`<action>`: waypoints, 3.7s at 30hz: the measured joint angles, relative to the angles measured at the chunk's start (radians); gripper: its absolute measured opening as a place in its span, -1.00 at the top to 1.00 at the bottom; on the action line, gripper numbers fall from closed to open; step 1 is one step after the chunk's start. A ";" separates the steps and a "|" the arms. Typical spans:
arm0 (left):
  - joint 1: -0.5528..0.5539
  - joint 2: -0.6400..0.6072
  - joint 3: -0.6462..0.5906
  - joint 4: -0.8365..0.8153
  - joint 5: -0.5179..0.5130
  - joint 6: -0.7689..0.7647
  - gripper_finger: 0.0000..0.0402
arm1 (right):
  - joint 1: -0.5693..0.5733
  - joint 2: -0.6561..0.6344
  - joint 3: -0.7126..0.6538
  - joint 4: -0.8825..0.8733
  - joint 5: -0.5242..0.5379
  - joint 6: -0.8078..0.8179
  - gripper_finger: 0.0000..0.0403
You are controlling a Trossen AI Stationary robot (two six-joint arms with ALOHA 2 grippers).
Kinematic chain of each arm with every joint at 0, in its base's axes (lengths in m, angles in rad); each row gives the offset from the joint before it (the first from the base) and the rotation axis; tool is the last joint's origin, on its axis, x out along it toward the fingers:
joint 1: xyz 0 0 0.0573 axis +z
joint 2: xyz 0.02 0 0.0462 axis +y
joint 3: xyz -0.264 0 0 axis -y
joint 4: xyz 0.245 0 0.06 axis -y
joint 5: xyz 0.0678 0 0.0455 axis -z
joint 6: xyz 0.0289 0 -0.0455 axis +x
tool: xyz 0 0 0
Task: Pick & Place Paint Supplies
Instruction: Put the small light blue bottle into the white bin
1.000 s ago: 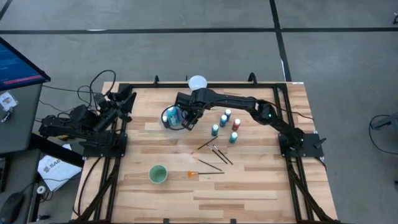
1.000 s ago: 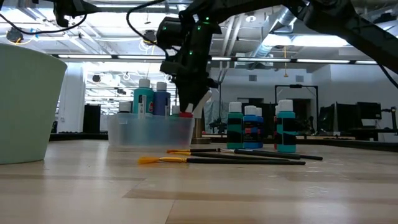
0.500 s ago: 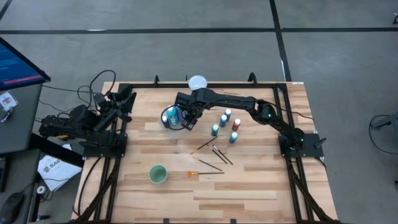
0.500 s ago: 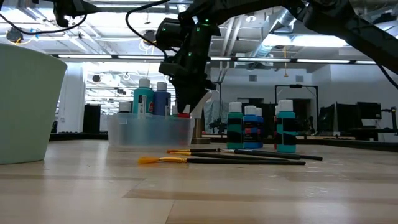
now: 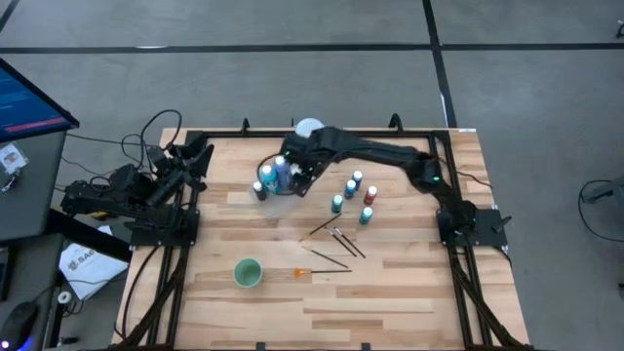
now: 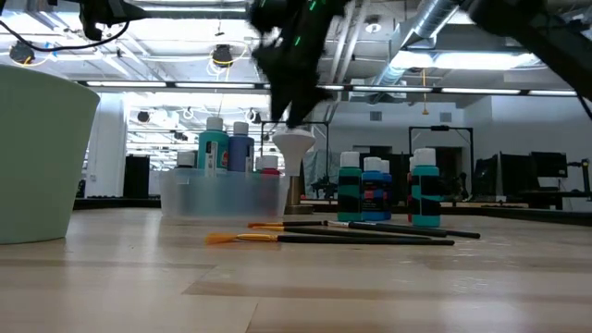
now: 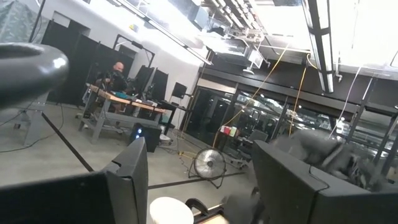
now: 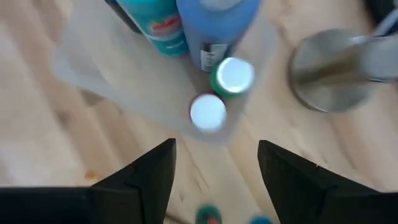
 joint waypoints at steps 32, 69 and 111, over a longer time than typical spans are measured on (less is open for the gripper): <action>0.000 0.102 0.009 -0.097 0.363 -0.219 -0.06 | 0.277 -0.671 -0.709 -0.128 0.100 0.534 -0.12; 0.185 1.516 0.806 -0.300 0.813 -0.034 -0.08 | 0.558 -0.966 -0.875 -0.063 0.319 0.903 -0.12; 0.205 1.611 0.805 -0.276 0.787 0.053 0.28 | 0.564 -0.966 -0.875 -0.063 0.341 0.902 -0.12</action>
